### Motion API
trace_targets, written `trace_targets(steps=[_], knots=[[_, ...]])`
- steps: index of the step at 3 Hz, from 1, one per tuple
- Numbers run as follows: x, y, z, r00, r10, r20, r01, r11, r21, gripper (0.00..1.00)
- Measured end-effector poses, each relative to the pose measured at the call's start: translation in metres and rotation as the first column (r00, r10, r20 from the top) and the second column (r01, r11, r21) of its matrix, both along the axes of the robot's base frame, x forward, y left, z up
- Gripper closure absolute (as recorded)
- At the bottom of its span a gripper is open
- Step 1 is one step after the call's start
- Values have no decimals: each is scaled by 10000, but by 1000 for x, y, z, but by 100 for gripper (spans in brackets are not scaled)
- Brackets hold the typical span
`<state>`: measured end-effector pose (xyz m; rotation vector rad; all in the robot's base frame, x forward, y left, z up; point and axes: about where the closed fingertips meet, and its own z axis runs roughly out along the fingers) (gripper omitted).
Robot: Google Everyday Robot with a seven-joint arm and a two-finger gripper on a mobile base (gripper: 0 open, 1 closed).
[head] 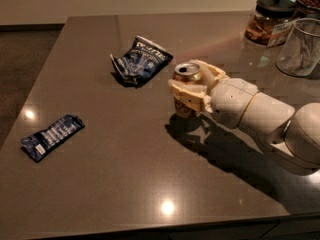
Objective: Place orange can upright
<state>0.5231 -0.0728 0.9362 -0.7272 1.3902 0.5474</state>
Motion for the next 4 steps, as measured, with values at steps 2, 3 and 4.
trace_targets(steps=[2,3,4], knots=[[4,0,-13,9992,-388,-90,390,9990,237,82],[5,0,-20,9985,-530,162,528,9985,108,51],[4,1,-23,9975,-594,391,598,9982,-105,27]])
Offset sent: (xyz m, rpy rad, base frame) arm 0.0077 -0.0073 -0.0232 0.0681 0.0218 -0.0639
